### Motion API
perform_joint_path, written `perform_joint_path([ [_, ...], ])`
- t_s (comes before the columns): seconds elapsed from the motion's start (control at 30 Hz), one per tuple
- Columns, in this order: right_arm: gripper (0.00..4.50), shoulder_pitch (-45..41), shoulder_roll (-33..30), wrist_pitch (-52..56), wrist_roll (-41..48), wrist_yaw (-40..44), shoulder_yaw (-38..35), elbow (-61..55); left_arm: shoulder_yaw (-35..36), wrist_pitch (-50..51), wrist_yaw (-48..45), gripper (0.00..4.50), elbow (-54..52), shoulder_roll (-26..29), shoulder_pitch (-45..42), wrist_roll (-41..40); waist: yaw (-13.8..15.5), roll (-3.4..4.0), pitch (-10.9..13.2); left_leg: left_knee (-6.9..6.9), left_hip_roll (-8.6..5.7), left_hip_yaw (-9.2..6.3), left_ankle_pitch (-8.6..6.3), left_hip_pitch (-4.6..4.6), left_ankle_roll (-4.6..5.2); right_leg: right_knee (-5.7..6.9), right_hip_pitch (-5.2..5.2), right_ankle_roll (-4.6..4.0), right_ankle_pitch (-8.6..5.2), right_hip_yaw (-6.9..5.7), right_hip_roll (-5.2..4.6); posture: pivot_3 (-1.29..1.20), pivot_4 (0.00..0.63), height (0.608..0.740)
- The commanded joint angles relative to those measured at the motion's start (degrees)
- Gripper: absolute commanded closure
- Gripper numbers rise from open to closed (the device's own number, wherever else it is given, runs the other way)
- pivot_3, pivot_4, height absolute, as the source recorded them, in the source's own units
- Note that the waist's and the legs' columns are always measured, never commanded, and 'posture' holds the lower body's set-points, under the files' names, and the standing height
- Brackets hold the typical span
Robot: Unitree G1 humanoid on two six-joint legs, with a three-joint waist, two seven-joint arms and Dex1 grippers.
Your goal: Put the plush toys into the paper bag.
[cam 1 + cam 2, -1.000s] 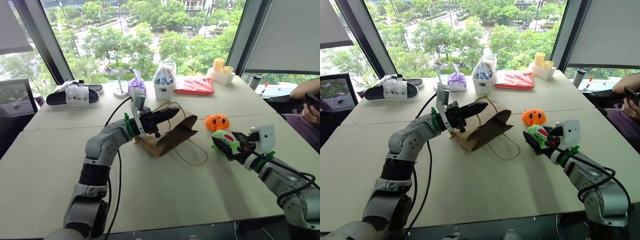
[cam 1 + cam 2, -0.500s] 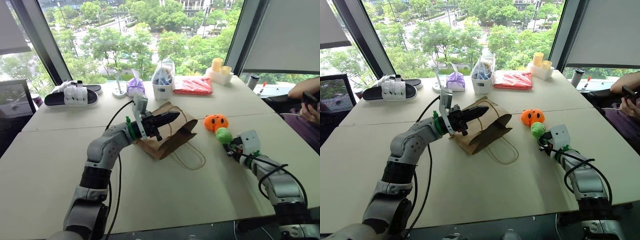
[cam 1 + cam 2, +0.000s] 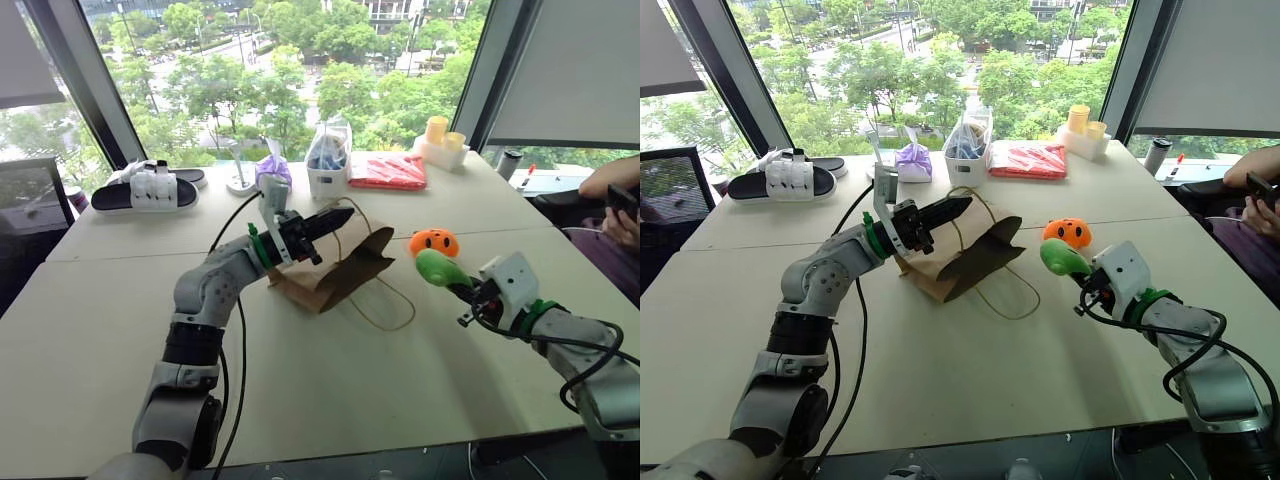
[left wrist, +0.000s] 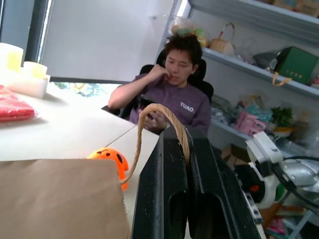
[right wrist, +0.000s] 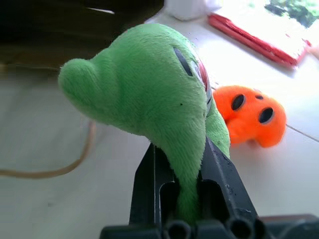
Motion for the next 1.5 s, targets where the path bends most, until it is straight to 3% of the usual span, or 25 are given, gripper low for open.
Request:
perform_joint_path([
  [0.03, 4.46, -5.28, 1.05, 0.85, -3.08, -0.19, 6.36, -1.69, 0.23, 0.01, -1.27, 4.5, -0.27, -0.35, -1.46, -1.26, -0.15, 0.0, 0.0, 0.0, 0.01, 0.01, 0.0, 0.01, 0.0, 0.0, 0.0, 0.0, 0.0, 0.0, 0.0, 0.0, 0.15, 0.74],
  [0.4, 4.46, -23.29, 12.37, -4.54, -14.29, -0.93, 22.67, 19.12, 0.65, 2.32, -1.39, 4.5, -2.23, -1.8, -2.08, -3.53, 0.09, -0.01, 0.01, 0.01, -0.02, -0.03, 0.19, -0.03, -0.34, -0.04, -0.02, -0.01, 0.01, 0.0, -0.01, 0.0, 0.15, 0.74],
  [0.57, 4.46, -29.23, 16.9, -7.63, -16.56, -2.19, 23.46, 28.48, 1.82, 3.4, 0.71, 4.5, -2.93, -2.81, -1.9, -5.24, -0.03, -0.01, 0.01, -0.05, -0.02, -0.04, 0.21, -0.04, -0.37, -0.04, -0.07, -0.01, 0.01, 0.01, -0.01, 0.0, 0.15, 0.74],
  [0.6, 3.71, -29.82, 17.58, -8.12, -16.75, -2.32, 23.22, 29.49, 1.87, 3.44, 1.03, 4.5, -3.0, -2.88, -1.85, -5.44, -0.06, -0.01, 0.01, -0.05, -0.02, -0.05, 0.21, -0.04, -0.37, -0.03, -0.08, -0.02, 0.01, 0.0, -0.01, 0.0, 0.15, 0.74],
  [0.63, 3.45, -30.17, 18.19, -8.31, -16.77, -2.29, 23.0, 29.91, 2.22, 3.55, 1.82, 4.5, -3.01, -3.14, -1.83, -5.79, -0.09, -0.01, 0.01, -0.06, -0.02, -0.05, 0.21, -0.04, -0.38, -0.01, -0.1, -0.02, 0.01, 0.0, -0.01, 0.0, 0.15, 0.74],
  [0.83, 0.3, -24.79, 17.44, -7.08, -13.22, -0.52, 18.37, 21.84, 6.01, 3.43, 6.3, 4.5, -0.19, -4.01, -3.54, -7.91, 0.14, -0.01, 0.01, -0.06, -0.03, -0.11, 0.22, -0.06, -0.39, -0.02, -0.1, -0.02, 0.01, -0.01, -0.01, 0.0, 0.15, 0.74],
  [1.0, 0.3, -16.63, 14.94, 0.19, -1.44, 3.31, 7.73, 5.73, 5.62, 2.64, 5.21, 4.5, 1.3, -2.99, -3.15, -6.71, 0.25, -0.01, 0.01, -0.06, -0.06, -0.12, 0.21, -0.1, -0.39, -0.05, -0.1, -0.01, 0.01, 0.0, -0.02, 0.0, 0.15, 0.74],
  [1.07, 0.3, -14.31, 14.36, 7.49, 7.09, 3.38, 0.43, 0.16, 5.47, 2.48, 4.75, 4.5, 1.79, -2.55, -3.02, -6.45, 0.15, -0.01, 0.01, -0.06, -0.06, -0.12, 0.21, -0.11, -0.38, -0.06, -0.1, -0.01, 0.01, 0.0, -0.02, 0.0, 0.15, 0.74],
  [1.17, 0.3, -13.3, 13.5, 13.32, 13.9, 1.55, -7.79, -1.08, 5.35, 2.17, 4.12, 4.5, 2.53, -2.25, -2.93, -5.99, 0.12, -0.01, 0.01, -0.06, -0.03, -0.13, 0.21, -0.09, -0.37, -0.03, -0.1, -0.01, 0.01, -0.01, 0.0, 0.0, 0.15, 0.74],
  [1.27, 0.3, -15.48, 13.83, 11.7, 13.15, -2.39, -11.47, 5.67, 4.95, 2.0, 3.97, 4.5, 2.52, -2.47, -2.66, -5.77, 0.16, -0.01, 0.01, -0.03, -0.04, -0.08, 0.07, -0.08, -0.13, 0.0, -0.1, -0.04, 0.03, 0.0, -0.01, 0.0, 0.15, 0.74],
  [1.37, 0.3, -20.62, 13.45, 5.58, 3.96, -8.91, -7.55, 19.04, 4.5, 2.43, 4.16, 4.5, 1.48, -2.67, -2.09, -5.93, -0.08, 0.0, 0.0, 0.0, -0.03, -0.01, 0.08, -0.04, -0.13, 0.04, -0.1, -0.06, 0.04, 0.02, -0.01, 0.0, 0.15, 0.74],
  [1.5, 0.3, -35.58, 14.53, -4.76, -8.48, -18.09, -0.09, 49.98, 4.36, 2.82, 5.08, 4.5, 0.39, -2.87, -1.81, -6.04, -0.47, 0.01, 0.0, -0.06, 0.01, 0.19, 0.24, 0.04, -0.41, 0.12, -0.14, -0.1, 0.07, 0.08, -0.01, 0.0, 0.15, 0.74],
])
